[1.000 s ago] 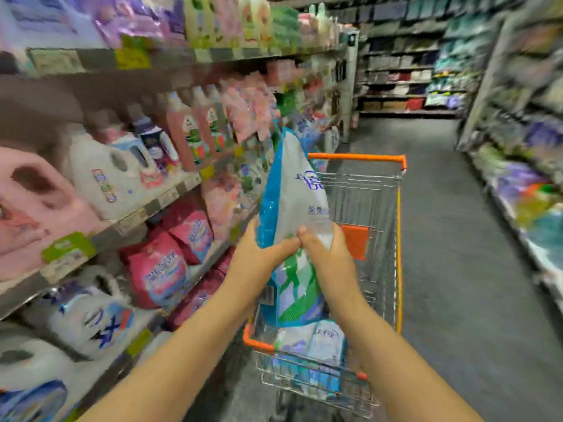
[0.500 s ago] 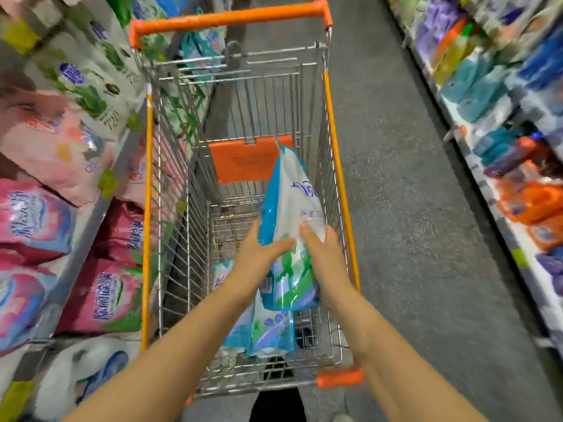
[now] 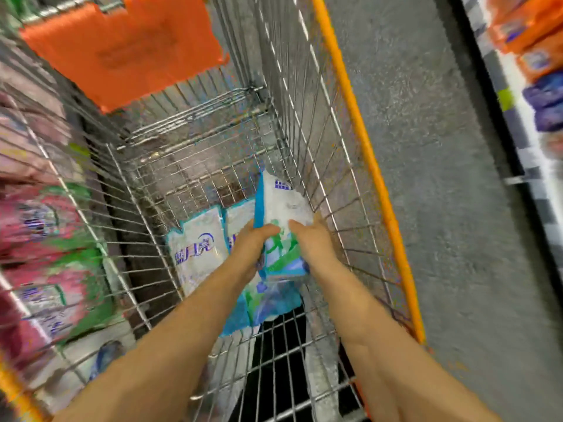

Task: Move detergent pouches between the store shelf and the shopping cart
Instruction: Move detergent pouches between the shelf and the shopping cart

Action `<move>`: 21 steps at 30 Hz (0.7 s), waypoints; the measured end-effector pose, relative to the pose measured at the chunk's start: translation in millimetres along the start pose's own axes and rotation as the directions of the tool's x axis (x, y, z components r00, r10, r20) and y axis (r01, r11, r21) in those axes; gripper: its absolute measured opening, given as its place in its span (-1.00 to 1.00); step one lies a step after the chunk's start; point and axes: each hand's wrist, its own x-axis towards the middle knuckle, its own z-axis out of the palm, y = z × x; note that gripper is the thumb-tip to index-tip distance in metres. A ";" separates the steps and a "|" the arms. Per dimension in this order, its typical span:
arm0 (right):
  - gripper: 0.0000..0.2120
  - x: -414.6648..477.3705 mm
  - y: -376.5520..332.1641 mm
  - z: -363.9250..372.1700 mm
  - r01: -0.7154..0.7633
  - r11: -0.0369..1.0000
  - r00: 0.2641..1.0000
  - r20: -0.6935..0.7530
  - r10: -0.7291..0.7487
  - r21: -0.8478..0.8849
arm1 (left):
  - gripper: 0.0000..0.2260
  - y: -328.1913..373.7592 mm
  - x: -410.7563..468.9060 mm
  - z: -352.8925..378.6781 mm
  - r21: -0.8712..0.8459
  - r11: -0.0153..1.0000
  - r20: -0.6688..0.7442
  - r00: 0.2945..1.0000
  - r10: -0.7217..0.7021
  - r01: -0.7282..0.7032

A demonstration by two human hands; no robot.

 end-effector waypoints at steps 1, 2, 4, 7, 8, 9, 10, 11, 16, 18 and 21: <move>-0.64 3.9 4.5 3.9 -0.006 1.000 1.000 -0.023 0.006 -0.024 | -0.80 -4.1 5.2 -1.9 0.000 1.000 -0.002 1.000 -0.028 0.028; -0.65 5.2 4.7 6.4 -0.010 0.999 0.999 -0.045 0.007 -0.053 | -0.81 -7.3 9.3 -3.5 -0.013 0.999 -0.005 0.999 -0.043 0.043; -0.66 7.0 2.5 9.2 -0.016 0.993 0.999 -0.038 0.011 -0.117 | -0.88 -13.5 14.9 -7.8 -0.062 0.997 0.003 0.999 -0.052 0.052; -0.65 9.7 -0.9 11.1 -0.004 0.954 0.999 0.036 0.015 -0.301 | -0.88 -27.4 17.8 -15.9 -0.154 0.979 0.009 0.991 -0.136 0.135; -0.65 9.8 -1.1 12.1 0.015 0.933 0.998 0.064 0.008 -0.359 | -0.88 -33.5 16.4 -18.2 -0.192 0.967 0.015 0.986 -0.169 0.168; -0.63 9.6 -0.5 12.6 0.031 0.910 0.996 0.088 0.006 -0.414 | -0.86 -42.0 15.6 -21.5 -0.215 0.958 0.018 0.981 -0.192 0.191; -0.61 9.5 1.6 13.8 0.034 0.887 0.994 0.106 0.017 -0.460 | -0.83 -50.9 14.7 -24.7 -0.220 0.952 0.010 0.977 -0.214 0.211; -0.60 8.8 5.4 14.8 0.024 0.870 0.992 0.118 0.040 -0.492 | -0.78 -59.1 13.8 -28.6 -0.196 0.955 -0.008 0.973 -0.230 0.224; -0.65 -0.2 30.1 14.4 -0.062 0.858 0.989 0.083 0.121 -0.509 | -0.68 -70.6 11.8 -31.3 -0.091 0.970 -0.089 0.969 -0.232 0.224; -0.64 -3.2 35.3 13.7 -0.076 0.860 0.990 0.067 0.127 -0.504 | -0.63 -65.3 11.5 -26.8 -0.045 0.984 -0.151 0.972 -0.180 0.175; -0.65 -6.3 36.0 11.8 -0.082 0.861 0.989 0.067 0.134 -0.502 | -0.68 -54.4 10.3 -24.1 0.152 0.970 -0.268 0.953 -0.143 0.189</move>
